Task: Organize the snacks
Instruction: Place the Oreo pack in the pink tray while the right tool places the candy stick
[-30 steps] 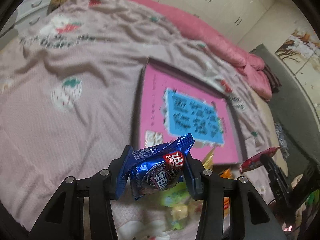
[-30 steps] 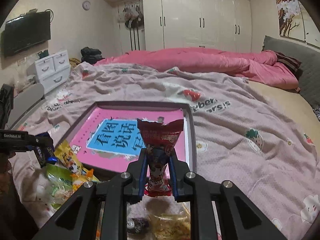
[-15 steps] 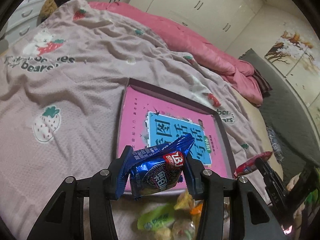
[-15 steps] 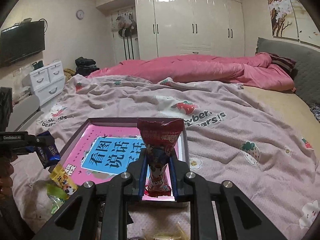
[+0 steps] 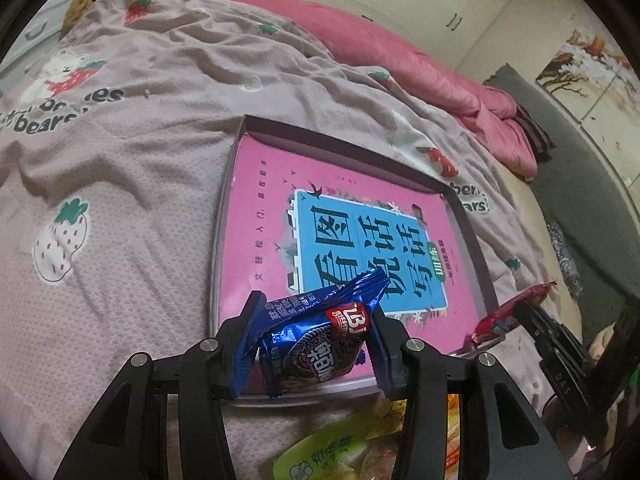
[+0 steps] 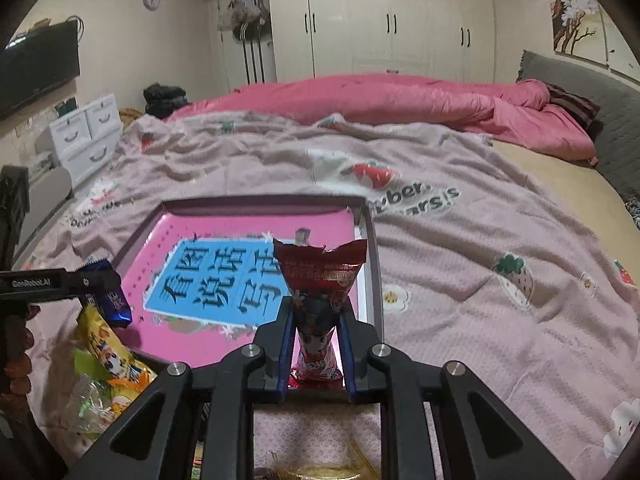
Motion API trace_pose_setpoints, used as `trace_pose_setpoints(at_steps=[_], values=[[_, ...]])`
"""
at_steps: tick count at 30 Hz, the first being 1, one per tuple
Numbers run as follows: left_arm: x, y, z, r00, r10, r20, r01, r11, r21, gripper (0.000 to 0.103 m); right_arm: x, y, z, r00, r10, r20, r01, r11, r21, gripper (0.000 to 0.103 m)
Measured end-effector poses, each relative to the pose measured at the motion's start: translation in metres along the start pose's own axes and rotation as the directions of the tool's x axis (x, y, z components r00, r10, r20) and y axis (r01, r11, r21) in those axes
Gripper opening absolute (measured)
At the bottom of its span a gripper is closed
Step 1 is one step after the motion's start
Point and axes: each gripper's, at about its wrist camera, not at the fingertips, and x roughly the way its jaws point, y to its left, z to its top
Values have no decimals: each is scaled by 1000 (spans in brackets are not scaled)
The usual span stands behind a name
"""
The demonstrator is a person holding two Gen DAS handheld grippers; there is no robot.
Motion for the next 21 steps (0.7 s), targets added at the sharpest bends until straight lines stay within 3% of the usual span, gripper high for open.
trace_pose_setpoints(at_steps=[21], values=[[11,3,0,1000,14,-9,-14,999,37,51,46,5,-5,995,-10,-100,11,1000,9,21]])
